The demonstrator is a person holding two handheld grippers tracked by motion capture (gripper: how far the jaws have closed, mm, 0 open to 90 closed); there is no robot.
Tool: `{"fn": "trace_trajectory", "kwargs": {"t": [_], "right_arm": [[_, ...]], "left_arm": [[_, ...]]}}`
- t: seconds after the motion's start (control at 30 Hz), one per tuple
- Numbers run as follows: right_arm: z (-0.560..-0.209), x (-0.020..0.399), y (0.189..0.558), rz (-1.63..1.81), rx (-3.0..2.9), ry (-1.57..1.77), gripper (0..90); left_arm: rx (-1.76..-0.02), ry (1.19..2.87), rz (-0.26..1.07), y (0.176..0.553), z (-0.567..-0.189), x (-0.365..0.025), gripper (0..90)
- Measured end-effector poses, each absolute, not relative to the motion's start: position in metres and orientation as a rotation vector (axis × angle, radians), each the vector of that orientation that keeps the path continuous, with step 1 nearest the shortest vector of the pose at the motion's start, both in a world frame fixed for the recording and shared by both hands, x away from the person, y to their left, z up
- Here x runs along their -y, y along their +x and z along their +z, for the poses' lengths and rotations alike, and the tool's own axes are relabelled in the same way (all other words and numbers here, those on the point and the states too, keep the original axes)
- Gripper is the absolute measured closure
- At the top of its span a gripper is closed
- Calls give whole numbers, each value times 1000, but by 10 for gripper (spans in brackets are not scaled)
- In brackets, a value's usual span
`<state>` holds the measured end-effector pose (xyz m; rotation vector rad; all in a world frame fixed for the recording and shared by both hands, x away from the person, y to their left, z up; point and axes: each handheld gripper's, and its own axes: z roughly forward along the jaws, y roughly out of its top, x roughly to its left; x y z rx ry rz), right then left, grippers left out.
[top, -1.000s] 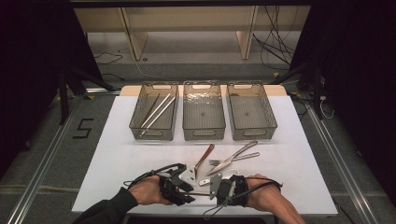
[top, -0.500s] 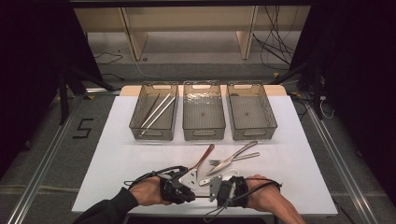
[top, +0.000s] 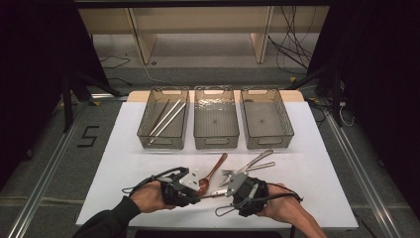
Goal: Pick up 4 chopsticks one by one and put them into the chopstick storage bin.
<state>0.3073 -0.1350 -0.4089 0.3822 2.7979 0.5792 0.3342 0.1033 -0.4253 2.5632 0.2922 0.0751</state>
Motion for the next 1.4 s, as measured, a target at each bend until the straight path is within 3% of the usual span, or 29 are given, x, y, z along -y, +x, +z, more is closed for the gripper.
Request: {"fn": "trace_trajectory", "kwargs": {"t": [0.47, 1.4], "right_arm": [[-404, 152, 318, 813, -2655, 707, 371], [-409, 167, 322, 927, -2643, 846, 321]], "left_arm": [[-515, 2491, 137, 350, -421, -124, 839], [-823, 2290, 190, 374, -409, -156, 839]]}}
